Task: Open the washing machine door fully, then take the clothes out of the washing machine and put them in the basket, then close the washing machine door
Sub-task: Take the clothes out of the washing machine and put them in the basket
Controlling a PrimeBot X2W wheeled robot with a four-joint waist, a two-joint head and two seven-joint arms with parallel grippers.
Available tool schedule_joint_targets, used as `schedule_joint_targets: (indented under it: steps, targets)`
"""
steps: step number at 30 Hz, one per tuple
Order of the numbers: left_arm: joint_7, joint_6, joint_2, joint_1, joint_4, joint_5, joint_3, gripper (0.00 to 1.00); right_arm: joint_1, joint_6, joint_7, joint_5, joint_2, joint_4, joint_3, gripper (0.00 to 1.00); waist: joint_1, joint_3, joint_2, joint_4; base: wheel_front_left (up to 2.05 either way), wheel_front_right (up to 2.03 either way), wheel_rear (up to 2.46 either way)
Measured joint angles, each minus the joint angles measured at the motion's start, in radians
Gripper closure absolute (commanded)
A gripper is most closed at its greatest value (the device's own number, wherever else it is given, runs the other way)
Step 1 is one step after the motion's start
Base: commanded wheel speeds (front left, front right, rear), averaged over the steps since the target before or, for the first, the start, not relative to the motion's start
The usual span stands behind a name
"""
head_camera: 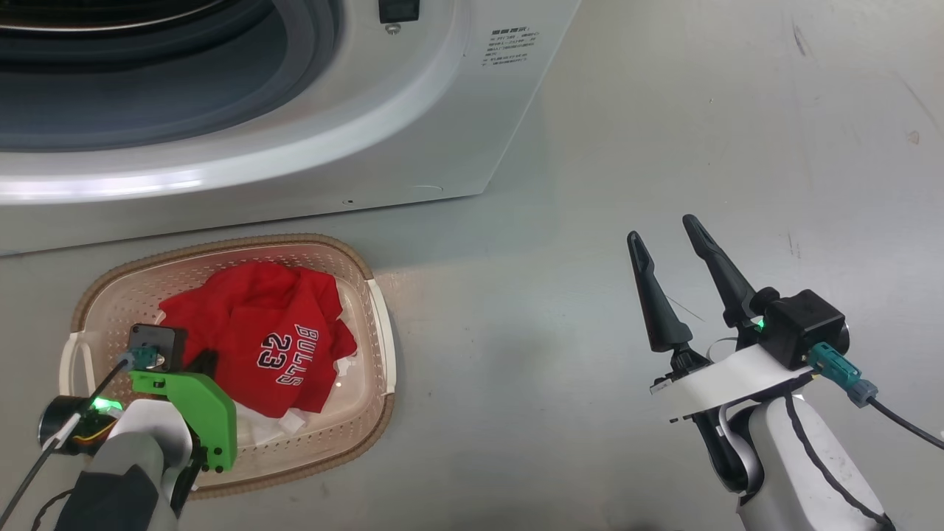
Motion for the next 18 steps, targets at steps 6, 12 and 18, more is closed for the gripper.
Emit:
schedule_joint_targets:
  steps: [6, 12, 18]
  targets:
    - [-0.012, 0.001, -0.014, -0.02, 0.049, 0.001, -0.005, 0.61, -0.007, 0.0, 0.0, -0.002, 0.0, 0.01, 0.0, 0.0, 0.0, -0.007, 0.0, 0.002, 0.0, 0.0, 0.0]
    - [-0.017, 0.02, -0.017, -0.02, 0.095, 0.002, -0.003, 0.0, -0.007, 0.0, 0.0, -0.006, 0.0, 0.02, 0.002, 0.0, 0.0, -0.03, 0.0, 0.004, 0.0, 0.0, 0.0]
    - [-0.047, 0.02, -0.03, -0.021, 0.117, 0.001, -0.003, 0.0, -0.007, 0.0, 0.0, -0.007, 0.0, 0.03, 0.002, 0.0, 0.0, -0.054, 0.0, 0.009, 0.0, 0.0, 0.0]
